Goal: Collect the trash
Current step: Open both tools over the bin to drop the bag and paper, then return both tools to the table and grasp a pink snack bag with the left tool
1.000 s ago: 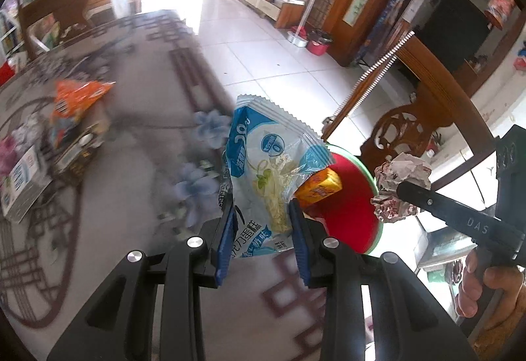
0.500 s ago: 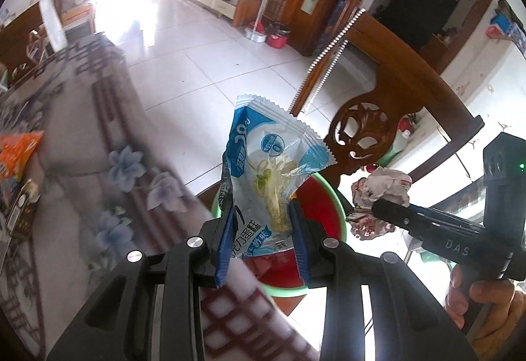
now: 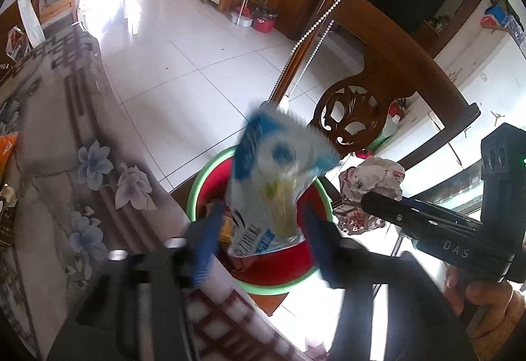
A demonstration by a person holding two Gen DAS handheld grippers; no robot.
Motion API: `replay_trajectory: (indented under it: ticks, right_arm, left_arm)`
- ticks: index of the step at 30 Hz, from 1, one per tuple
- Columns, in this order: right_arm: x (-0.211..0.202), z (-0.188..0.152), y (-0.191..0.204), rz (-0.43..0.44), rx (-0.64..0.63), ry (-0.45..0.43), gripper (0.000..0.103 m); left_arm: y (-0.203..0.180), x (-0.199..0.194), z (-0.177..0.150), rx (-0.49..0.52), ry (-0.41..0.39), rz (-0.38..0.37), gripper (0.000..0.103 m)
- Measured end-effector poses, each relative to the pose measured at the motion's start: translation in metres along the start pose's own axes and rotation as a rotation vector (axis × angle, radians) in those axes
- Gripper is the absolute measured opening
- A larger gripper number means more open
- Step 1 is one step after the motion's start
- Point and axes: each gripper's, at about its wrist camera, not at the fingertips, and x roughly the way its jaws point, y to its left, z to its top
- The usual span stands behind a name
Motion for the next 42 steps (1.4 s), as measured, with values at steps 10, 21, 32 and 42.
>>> replay_trajectory:
  ticks: [10,21,32,42]
  right_arm:
    - [0.001,0.002,0.004,0.006,0.018,-0.003,0.046]
    - [0.025,-0.008,0.056,0.048,-0.049,0.057,0.049]
    - [0.062,-0.04,0.165,0.112,-0.19,0.131,0.049]
    - [0.077,-0.09,0.233,0.103,-0.204,0.161,0.052]
  left_arm:
    - [0.024,-0.016,-0.008,-0.062,-0.03,0.017,0.064]
    - [0.091,-0.054,-0.046,-0.175,-0.062,0.138,0.065]
    - [0.239,-0.147,-0.113,-0.452,-0.169,0.354,0.075]
    - [0.385,-0.211,-0.126,-0.651,-0.261,0.506,0.084]
